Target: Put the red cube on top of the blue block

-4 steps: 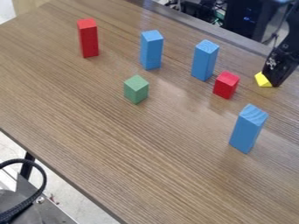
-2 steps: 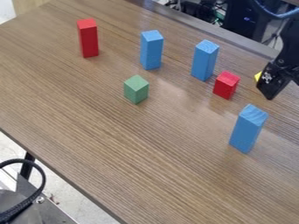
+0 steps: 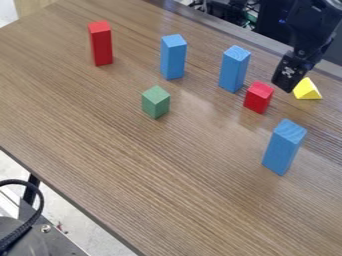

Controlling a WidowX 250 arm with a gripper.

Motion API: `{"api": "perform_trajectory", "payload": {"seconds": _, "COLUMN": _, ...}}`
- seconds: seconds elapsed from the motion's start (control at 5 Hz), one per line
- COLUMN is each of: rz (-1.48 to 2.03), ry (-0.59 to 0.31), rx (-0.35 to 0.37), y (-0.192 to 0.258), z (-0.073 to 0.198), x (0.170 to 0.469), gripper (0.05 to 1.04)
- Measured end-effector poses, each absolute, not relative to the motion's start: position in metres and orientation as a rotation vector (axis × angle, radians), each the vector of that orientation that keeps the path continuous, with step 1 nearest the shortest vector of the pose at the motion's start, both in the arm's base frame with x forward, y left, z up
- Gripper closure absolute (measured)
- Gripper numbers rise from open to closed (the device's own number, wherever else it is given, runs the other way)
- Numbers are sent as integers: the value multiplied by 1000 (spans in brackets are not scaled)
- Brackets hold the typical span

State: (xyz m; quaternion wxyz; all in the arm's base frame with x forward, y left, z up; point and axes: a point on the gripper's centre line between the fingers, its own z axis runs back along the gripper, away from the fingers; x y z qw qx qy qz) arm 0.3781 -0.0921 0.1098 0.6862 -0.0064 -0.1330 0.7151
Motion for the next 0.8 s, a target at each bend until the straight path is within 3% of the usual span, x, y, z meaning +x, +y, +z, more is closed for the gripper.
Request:
{"api": "perform_trajectory", "payload": {"seconds": 0.6, "rz": 1783, "ry": -308, "rx": -117, "y": -71, "z": 91, "x": 388, "gripper": 83}}
{"api": "perform_trajectory", "payload": {"seconds": 0.8, "rz": 1753, "ry": -252, "rx": -158, "y": -68, "z": 89, "x": 391, "gripper": 83}}
